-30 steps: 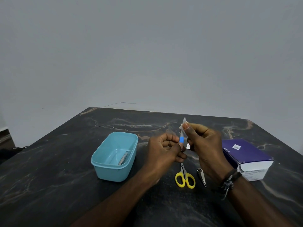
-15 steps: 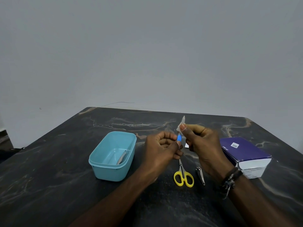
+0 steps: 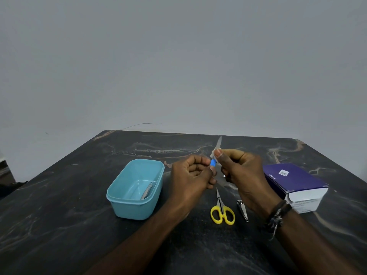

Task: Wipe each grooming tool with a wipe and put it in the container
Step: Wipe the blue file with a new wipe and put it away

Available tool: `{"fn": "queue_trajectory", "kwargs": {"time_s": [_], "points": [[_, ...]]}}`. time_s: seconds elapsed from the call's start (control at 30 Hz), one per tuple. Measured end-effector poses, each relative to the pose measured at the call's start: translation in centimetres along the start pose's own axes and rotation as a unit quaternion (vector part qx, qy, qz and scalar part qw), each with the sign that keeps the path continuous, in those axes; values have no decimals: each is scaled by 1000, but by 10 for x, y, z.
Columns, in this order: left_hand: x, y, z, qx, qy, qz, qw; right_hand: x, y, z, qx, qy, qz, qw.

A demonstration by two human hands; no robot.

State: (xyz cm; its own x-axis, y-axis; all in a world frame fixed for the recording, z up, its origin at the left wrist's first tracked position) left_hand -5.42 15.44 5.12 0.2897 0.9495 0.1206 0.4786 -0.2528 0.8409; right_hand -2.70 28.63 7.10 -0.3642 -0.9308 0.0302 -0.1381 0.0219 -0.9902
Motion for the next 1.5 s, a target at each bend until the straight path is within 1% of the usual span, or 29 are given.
{"fn": "queue_trajectory", "kwargs": {"time_s": [0.23,0.4,0.5,0.67,0.8,0.87,1.13,1.2,1.3,1.37,1.5], "points": [[2,1,1,-6,-24,-16,1000,-13,-5,-6,-5,64,-68,996],[-2,2,-1,-6,0,-24,1000,-13,-5,-7,-9,62,-77,995],[-4,6,-2,-4,32,-13,999,-14,-3,-8,-7,53,-65,996],[-13,14,-10,-7,125,66,990,-9,0,-5,12,1,19,1000],[-17,15,-13,-6,160,112,981,2,3,4,1,-44,107,993],[-18,13,-14,-9,164,108,981,9,5,8,-10,-60,130,990],[-15,12,-10,-16,125,37,991,16,9,9,-32,-63,152,986],[-15,13,-10,-12,136,17,990,16,7,10,-28,-95,161,982],[-16,14,-10,-8,160,9,987,17,7,13,-4,-161,201,966],[-17,15,-10,5,161,-10,987,16,7,12,-7,-141,194,971],[-15,13,-6,60,130,-89,986,5,2,6,-27,-25,129,991]]}}
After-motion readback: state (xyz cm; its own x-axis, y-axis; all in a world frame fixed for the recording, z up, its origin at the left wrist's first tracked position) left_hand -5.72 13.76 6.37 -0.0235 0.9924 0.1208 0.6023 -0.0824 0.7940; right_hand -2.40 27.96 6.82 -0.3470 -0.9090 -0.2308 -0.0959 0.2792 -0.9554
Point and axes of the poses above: each hand's wrist, its own z-axis away from the middle knuckle, its own x-axis out of the palm, y = z × x, the point moved 2 cm from there along -z, towards the middle knuckle, and after that the axes turned 13 degrees about x, right-handed, at the moved point
